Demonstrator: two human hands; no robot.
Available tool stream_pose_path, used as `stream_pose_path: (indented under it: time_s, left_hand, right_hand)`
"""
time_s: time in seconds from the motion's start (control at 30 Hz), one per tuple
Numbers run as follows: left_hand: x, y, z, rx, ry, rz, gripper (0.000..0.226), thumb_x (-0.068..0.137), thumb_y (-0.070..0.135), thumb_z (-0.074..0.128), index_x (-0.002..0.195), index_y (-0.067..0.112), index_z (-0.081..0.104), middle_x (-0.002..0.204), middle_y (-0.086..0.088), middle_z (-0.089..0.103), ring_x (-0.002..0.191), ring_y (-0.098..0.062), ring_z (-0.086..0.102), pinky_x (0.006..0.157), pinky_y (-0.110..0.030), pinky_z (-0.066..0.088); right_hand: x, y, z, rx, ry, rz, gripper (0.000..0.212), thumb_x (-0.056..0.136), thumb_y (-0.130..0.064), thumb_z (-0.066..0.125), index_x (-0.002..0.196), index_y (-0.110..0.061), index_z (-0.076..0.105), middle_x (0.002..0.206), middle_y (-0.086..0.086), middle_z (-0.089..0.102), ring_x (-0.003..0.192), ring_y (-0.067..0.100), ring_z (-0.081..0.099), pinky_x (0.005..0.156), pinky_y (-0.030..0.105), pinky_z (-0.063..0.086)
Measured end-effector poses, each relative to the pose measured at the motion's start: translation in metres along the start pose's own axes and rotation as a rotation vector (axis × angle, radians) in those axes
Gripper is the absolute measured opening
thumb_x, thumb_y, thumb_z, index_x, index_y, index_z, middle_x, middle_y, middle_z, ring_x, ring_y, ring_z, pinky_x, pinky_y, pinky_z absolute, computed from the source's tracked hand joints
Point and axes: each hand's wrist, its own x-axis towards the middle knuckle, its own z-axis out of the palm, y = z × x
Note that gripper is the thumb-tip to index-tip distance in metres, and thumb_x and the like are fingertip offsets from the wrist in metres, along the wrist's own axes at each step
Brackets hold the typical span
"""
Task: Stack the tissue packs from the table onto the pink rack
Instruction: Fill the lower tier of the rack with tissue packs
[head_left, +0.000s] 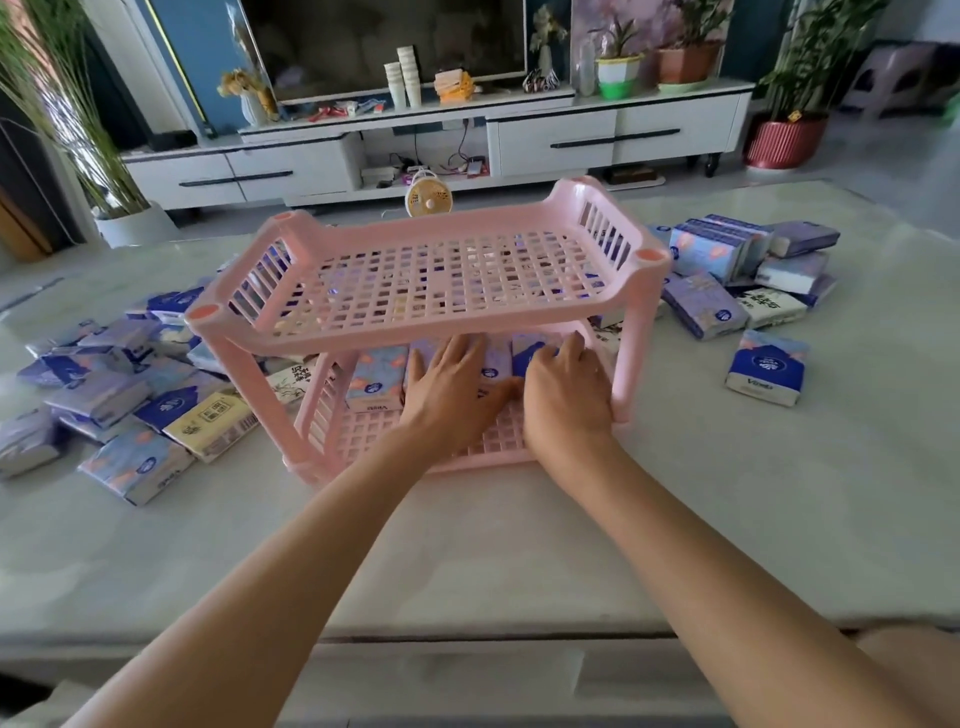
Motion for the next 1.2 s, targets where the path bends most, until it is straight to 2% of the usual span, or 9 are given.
stream_pose_path:
  time_s: [0.07,0.17,0.37,0.57,0.67,0.77,0.87,0.97,1.2]
  left_hand:
    - [0.002,0.003,0.002,0.016,-0.036,-0.048,0.072,0.092,0.055,0.035,0.148,0.014,0.014,0.155,0.002,0.015,0.143,-0.014,0.006,0.114,-0.043,-0.002]
    - [0.002,0.003,0.005,0.092,-0.071,-0.066,0.074,0.093,0.056,0.029,0.148,0.013,0.006,0.157,-0.003,0.005,0.144,-0.018,-0.004,0.114,-0.047,-0.006]
    - [-0.006,-0.007,0.001,0.132,-0.015,-0.083,0.072,0.090,0.057,0.037,0.147,0.021,0.011,0.149,-0.006,0.017,0.141,-0.025,0.002,0.107,-0.062,-0.006]
    - [-0.004,-0.013,-0.001,0.111,-0.057,-0.063,0.066,0.094,0.050,0.035,0.148,0.020,0.011,0.155,-0.004,0.009,0.143,-0.025,-0.002,0.111,-0.055,-0.007]
    - [-0.011,-0.019,-0.006,0.069,0.052,-0.083,0.067,0.092,0.051,0.039,0.147,0.019,0.016,0.151,-0.007,0.018,0.142,-0.023,0.004,0.110,-0.056,-0.011]
    - [-0.024,-0.026,-0.014,0.077,0.227,-0.269,0.065,0.092,0.047,0.041,0.144,0.015,0.021,0.151,-0.015,0.015,0.142,-0.030,0.002,0.111,-0.052,-0.008]
    - [-0.031,-0.032,-0.019,-0.003,0.093,-0.438,0.067,0.095,0.042,0.037,0.147,0.011,0.009,0.153,-0.022,0.000,0.142,-0.035,-0.005,0.115,-0.045,0.000]
    - [-0.030,-0.035,-0.017,-0.053,-0.067,-0.432,0.064,0.098,0.040,0.031,0.148,0.009,0.004,0.154,-0.020,-0.003,0.142,-0.035,-0.006,0.114,-0.043,0.004]
    - [-0.022,-0.054,-0.017,0.117,-0.093,-0.213,0.057,0.097,0.028,0.034,0.148,0.018,0.009,0.156,-0.011,0.004,0.140,-0.034,0.006,0.114,-0.042,0.013]
  right_hand:
    - [0.002,0.002,0.001,0.043,0.006,0.005,0.033,0.089,-0.001,0.044,0.122,0.000,0.047,0.123,0.018,0.044,0.115,0.031,0.044,0.099,0.035,0.035]
    - [0.002,0.006,0.001,0.073,0.027,-0.035,0.036,0.087,0.001,0.044,0.123,0.000,0.045,0.126,0.019,0.044,0.118,0.031,0.041,0.099,0.034,0.034]
    - [-0.003,0.005,0.008,0.162,0.008,-0.090,0.039,0.089,0.000,0.042,0.128,-0.004,0.039,0.135,0.020,0.037,0.123,0.033,0.040,0.096,0.038,0.038]
    - [0.003,0.008,0.012,0.096,0.003,-0.129,0.049,0.089,-0.006,0.042,0.137,-0.005,0.031,0.137,0.018,0.037,0.119,0.034,0.044,0.094,0.039,0.039]
    - [0.005,0.008,0.018,0.080,0.036,-0.125,0.052,0.088,-0.008,0.044,0.138,-0.005,0.029,0.138,0.017,0.035,0.121,0.035,0.042,0.096,0.039,0.036]
    - [0.010,0.009,0.022,0.123,0.105,-0.164,0.051,0.091,-0.018,0.046,0.138,-0.009,0.029,0.139,0.016,0.035,0.125,0.034,0.037,0.098,0.041,0.033]
    - [0.014,0.003,0.023,0.166,-0.040,-0.279,0.058,0.096,-0.036,0.038,0.147,-0.020,0.016,0.153,0.017,0.011,0.140,0.034,0.013,0.109,0.044,0.020]
    - [0.018,0.003,0.022,0.138,-0.208,-0.349,0.057,0.097,-0.046,0.028,0.148,-0.030,0.008,0.156,0.008,-0.010,0.144,0.027,-0.009,0.115,0.048,0.001]
    - [0.022,0.009,0.029,0.114,-0.145,-0.343,0.053,0.097,-0.048,0.026,0.146,-0.030,0.015,0.157,0.008,0.002,0.144,0.023,-0.004,0.113,0.053,-0.007]
